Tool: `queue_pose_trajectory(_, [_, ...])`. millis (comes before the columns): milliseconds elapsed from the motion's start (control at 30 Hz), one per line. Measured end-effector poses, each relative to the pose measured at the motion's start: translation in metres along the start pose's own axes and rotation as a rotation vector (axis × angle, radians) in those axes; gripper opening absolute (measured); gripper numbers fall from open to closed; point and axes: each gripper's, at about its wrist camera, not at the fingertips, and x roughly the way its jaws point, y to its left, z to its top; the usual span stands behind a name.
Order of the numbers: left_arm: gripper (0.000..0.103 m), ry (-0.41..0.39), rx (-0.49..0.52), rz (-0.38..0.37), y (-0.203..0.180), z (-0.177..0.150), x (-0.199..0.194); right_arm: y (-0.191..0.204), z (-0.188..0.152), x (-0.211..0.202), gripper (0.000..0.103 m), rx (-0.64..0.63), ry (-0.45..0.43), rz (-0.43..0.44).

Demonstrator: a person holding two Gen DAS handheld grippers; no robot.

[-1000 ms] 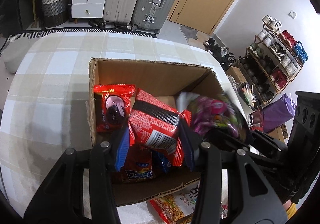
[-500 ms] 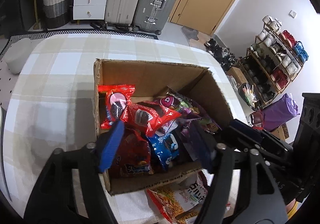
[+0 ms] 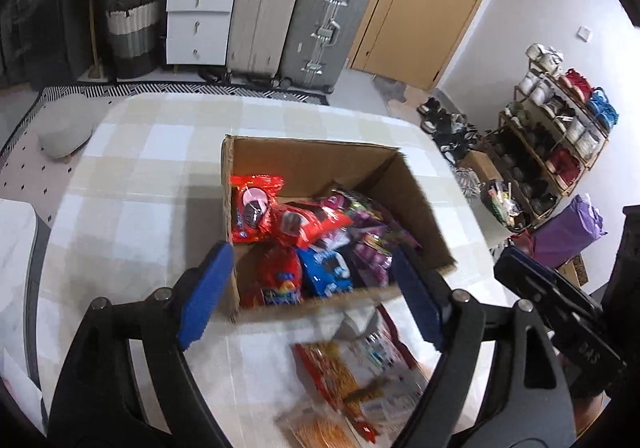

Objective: Organize snacks
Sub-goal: 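Withdraw both tools from the box back toward the remaining snacks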

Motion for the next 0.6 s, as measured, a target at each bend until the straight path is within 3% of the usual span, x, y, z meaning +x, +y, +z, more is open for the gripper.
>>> queue_pose_trajectory(433, [0.083,-0.080,0.046,0.050,-0.021,-0.059,-0.096,0.023,-0.045,-0.097,0.051,-0.012,-0.100,0.026])
queue_pose_trajectory(600, [0.085,-0.109,0.082,0.083,-0.030,-0.092,-0.130,0.038,-0.068,-0.130,0.066,-0.024,-0.152,0.046])
